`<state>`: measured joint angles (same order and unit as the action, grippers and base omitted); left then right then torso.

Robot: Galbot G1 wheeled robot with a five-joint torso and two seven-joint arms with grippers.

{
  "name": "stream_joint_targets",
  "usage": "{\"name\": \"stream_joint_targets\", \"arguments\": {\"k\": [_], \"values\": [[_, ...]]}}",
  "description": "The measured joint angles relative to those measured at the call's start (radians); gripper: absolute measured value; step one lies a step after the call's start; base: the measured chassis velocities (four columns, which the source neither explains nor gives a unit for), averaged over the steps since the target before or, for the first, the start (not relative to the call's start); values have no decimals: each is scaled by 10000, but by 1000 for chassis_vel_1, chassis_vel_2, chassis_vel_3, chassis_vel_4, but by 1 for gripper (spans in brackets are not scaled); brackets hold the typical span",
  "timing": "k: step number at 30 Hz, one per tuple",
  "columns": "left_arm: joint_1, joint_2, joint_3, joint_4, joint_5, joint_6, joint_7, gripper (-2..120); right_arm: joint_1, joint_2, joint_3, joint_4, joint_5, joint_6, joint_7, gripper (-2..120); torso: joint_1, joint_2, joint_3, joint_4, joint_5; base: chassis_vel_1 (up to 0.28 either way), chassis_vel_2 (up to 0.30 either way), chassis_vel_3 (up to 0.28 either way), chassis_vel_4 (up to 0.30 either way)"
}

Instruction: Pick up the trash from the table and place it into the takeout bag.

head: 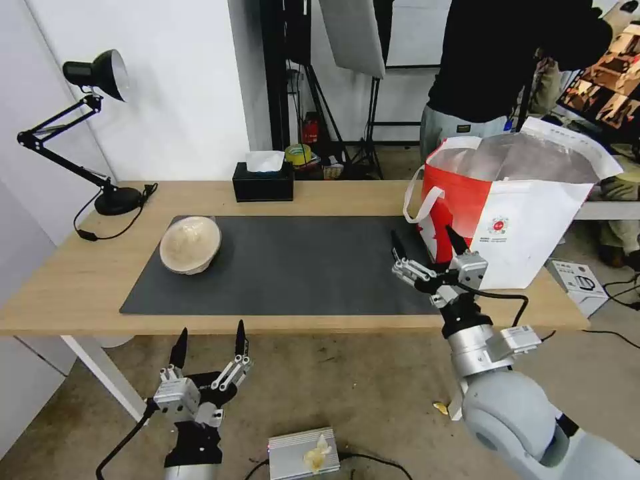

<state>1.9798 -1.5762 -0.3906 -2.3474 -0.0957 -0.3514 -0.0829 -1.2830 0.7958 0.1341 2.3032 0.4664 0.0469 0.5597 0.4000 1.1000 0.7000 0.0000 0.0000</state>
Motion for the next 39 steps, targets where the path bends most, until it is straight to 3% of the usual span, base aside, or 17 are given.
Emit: {"name": "stream_joint_targets", "arguments": {"k": [6,17,28,39], "values": [[-29,-8,6,44,5,-26,0,100,-826,-39,135,293,-325,-437,571,100,0,0,0,0,0,0,0,0,0],[-85,-28,69,146,24,-33,3,100,-1405,172,266,312,-508,-496,755,100,0,0,1,0,0,0,0,0,0],[-92,-6,73,126,10,-46,4,100,-2797,581,203,345,-1543,-432,1289,100,-1,0,0,-1,0,0,0,0,0],[-87,2,85,97,5,-61,4,100,-3234,506,215,450,-1918,-439,1433,100,0,0,0,0,-1,0,0,0,0]]}}
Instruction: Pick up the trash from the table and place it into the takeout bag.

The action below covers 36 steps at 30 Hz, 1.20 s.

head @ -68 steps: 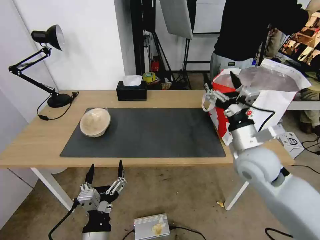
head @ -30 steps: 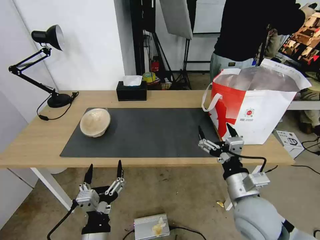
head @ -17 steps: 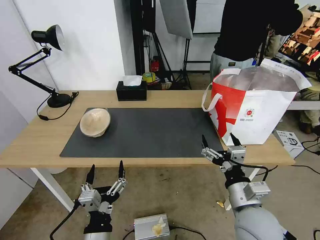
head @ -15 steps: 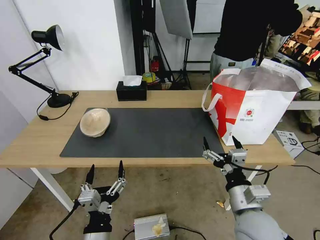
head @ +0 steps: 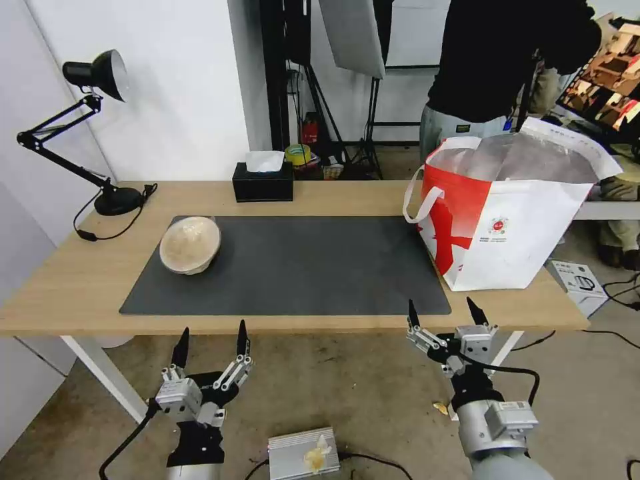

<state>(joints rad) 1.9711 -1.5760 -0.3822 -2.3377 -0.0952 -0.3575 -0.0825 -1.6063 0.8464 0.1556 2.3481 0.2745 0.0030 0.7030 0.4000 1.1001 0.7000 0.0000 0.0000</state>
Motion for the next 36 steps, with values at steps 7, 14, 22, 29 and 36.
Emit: {"name": "stream_joint_targets", "arguments": {"k": [7,14,22,29,36], "values": [[-6,21,18,-9,-15,-3,0,100,-206,-17,4,91,-143,-17,80,100,0,0,0,0,0,0,0,0,0],[-4,26,17,-9,-29,-2,-2,100,-291,-17,-16,133,-233,-18,114,100,-1,0,0,0,0,0,0,0,0],[-24,22,9,-9,-45,1,-5,100,-496,9,-181,198,-404,-16,111,100,0,0,0,0,0,0,0,0,0],[-34,-13,26,-6,-56,16,-21,100,-527,-6,-187,199,-425,-21,112,100,0,-1,0,0,0,0,0,0,0],[-18,-41,32,-5,-56,22,-26,100,-527,-6,-189,202,-426,-25,112,100,0,-1,0,0,0,0,0,0,0]]}}
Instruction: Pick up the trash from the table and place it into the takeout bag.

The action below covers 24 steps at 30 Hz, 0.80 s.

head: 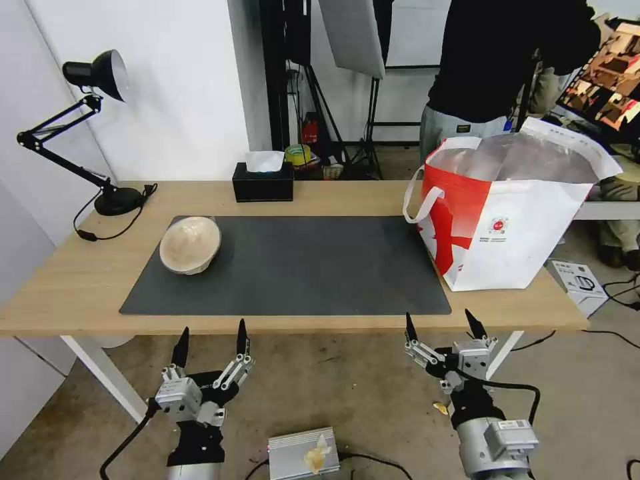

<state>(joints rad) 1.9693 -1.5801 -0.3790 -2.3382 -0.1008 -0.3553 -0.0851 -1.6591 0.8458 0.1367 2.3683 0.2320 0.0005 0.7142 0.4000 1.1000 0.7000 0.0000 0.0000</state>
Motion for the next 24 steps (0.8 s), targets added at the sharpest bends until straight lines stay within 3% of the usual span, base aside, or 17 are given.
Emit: {"name": "stream_joint_targets", "arguments": {"k": [12,21,24], "values": [[-13,9,-40,-114,-43,3,-25,100,1,0,1,1,0,-4,-3,100,0,0,0,0,0,0,0,0,0],[-265,104,-135,-336,-581,96,-614,100,6,0,3,0,3,-4,-4,100,0,0,0,0,0,0,0,0,0],[-423,174,-143,-465,-1204,279,-988,100,8,0,3,0,5,-4,-5,100,0,0,0,0,0,0,0,0,0]]}}
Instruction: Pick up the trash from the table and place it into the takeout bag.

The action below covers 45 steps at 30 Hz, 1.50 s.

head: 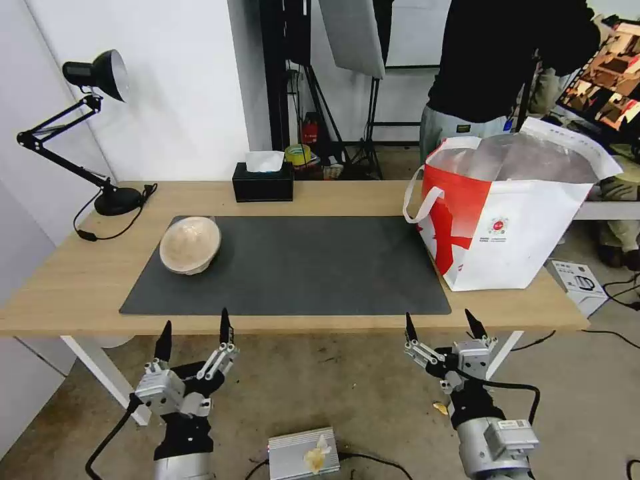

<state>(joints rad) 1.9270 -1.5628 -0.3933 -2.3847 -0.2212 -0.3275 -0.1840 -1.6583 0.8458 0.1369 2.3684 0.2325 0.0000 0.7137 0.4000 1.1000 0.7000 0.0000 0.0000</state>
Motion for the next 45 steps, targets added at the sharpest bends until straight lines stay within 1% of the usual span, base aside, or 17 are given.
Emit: {"name": "stream_joint_targets", "arguments": {"k": [1,5,6,9,10,11,13,14,17,18,22,24,27,28,31,39,45], "values": [[0,0,0,0,0,0,0,100,0,0,0,0,0,0,0,100,0,0,0,0,0,0,0,0,0],[-397,247,-163,-225,-1138,417,-656,100,0,0,0,0,1,0,0,100,0,0,1,-1,0,0,0,0,0],[-397,247,-163,-225,-1138,417,-656,100,0,0,0,0,1,0,0,100,0,0,1,-1,0,0,0,0,0],[-750,568,-271,-441,-2450,784,-1370,100,0,0,0,0,1,0,0,100,0,0,0,-1,-1,0,0,0,0],[-819,653,-330,-510,-2792,883,-1508,100,1,0,0,-1,1,0,0,100,0,0,0,-1,-1,0,0,0,0],[-819,653,-330,-510,-2792,883,-1508,100,1,0,0,-1,1,0,0,100,0,0,0,-1,-1,0,0,0,0],[-912,808,-534,-818,-3797,1196,-1768,100,1,-1,1,-2,2,0,0,100,1,0,0,0,-1,0,0,0,0],[-912,808,-534,-818,-3797,1196,-1768,100,1,-1,1,-2,2,0,0,100,1,0,0,0,-1,0,0,0,0],[-1023,953,-696,-1148,-5217,1509,-2271,100,1,0,0,-2,2,0,0,100,0,0,0,-1,0,0,0,0,0],[-1023,953,-696,-1148,-5217,1509,-2271,100,1,0,0,-2,2,0,0,100,0,0,0,-1,0,0,0,0,0],[-1154,1179,-959,-1184,-6699,1716,-2751,100,1,0,0,-2,2,1,0,100,0,0,0,0,-1,0,0,0,0],[-1205,1224,-993,-1185,-6925,1722,-2833,100,1,0,0,-2,2,1,0,100,0,0,0,0,0,0,0,0,0],[-1584,1447,-1211,-1185,-8111,1830,-3244,100,1,0,0,-2,2,1,0,100,0,0,1,0,-1,0,0,0,0],[-1584,1447,-1211,-1185,-8111,1830,-3244,100,1,0,0,-2,2,1,0,100,0,0,1,0,-1,0,0,0,0],[-2075,1744,-1515,-1182,-9182,1998,-3630,100,1,0,0,-2,2,2,0,100,0,0,1,0,-1,0,0,0,0],[-2980,2526,-1991,-1171,-10471,2105,-4111,100,1,0,0,-2,2,2,0,100,1,0,1,0,-1,0,0,0,0],[-3999,3176,-2192,-673,-11261,2131,-4572,100,1,-1,0,-2,2,2,0,100,1,-1,1,0,-1,0,0,0,0]]}}
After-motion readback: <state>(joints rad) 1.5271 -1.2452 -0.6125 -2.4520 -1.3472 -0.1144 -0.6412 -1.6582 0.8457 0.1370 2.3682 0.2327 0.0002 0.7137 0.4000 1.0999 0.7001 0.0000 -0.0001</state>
